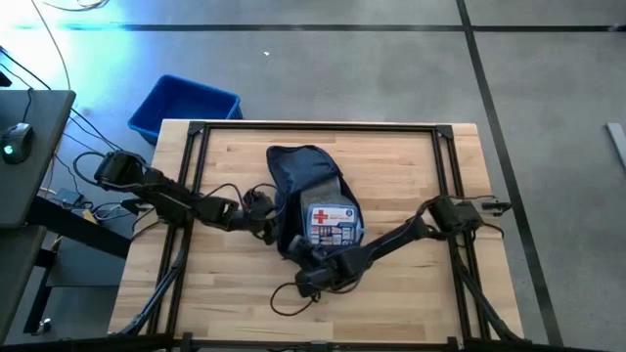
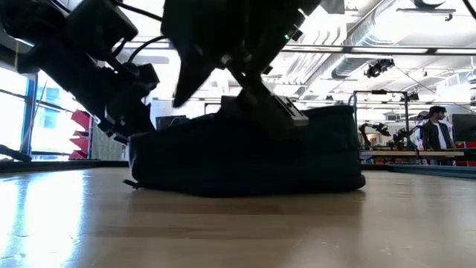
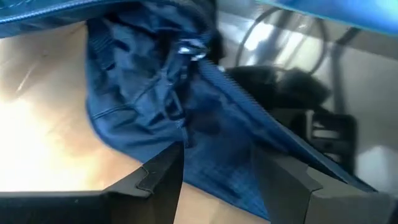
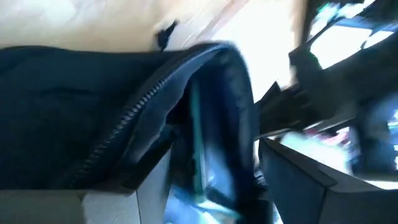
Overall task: Unpack backpack
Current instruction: Remove the tablet from the bag pack
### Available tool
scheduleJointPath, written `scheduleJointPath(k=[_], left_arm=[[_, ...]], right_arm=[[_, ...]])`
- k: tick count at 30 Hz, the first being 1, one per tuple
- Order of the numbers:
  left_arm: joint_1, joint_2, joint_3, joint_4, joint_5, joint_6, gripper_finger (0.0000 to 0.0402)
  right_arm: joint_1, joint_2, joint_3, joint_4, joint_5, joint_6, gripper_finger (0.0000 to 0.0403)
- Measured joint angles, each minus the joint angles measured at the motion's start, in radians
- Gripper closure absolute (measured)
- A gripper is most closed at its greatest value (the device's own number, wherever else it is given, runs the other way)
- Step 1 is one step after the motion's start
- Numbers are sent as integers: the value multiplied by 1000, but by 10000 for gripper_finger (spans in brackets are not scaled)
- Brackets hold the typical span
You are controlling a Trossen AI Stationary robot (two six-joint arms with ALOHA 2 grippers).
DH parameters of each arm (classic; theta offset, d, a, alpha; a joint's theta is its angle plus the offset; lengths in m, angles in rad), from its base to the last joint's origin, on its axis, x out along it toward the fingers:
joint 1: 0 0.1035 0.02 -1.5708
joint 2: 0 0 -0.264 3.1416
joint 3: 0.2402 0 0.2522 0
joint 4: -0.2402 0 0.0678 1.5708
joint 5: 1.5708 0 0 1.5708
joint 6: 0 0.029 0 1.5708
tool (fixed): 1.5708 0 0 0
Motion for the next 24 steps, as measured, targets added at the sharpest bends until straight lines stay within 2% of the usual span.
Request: scheduleJointPath(k=[5,12,15,19,22,24], left_arm=[[-43,0,0,25,0,-18,234],[-79,0,0,27,0,-18,234],[-88,0,0,31,0,-18,234],[-94,-5,0,16,-6,-10,234],[-93,-28,18,-82,-27,-16,234],[-94,-50,43,-226,-52,-49,234]], right_arm=[[-26,97,169,-265,1,134,195],[-53,150,203,-252,34,137,219],[-54,152,202,-253,89,186,267],[-33,152,210,-253,157,247,373],[-1,150,216,-268,169,291,386],[27,146,216,-289,177,330,391]])
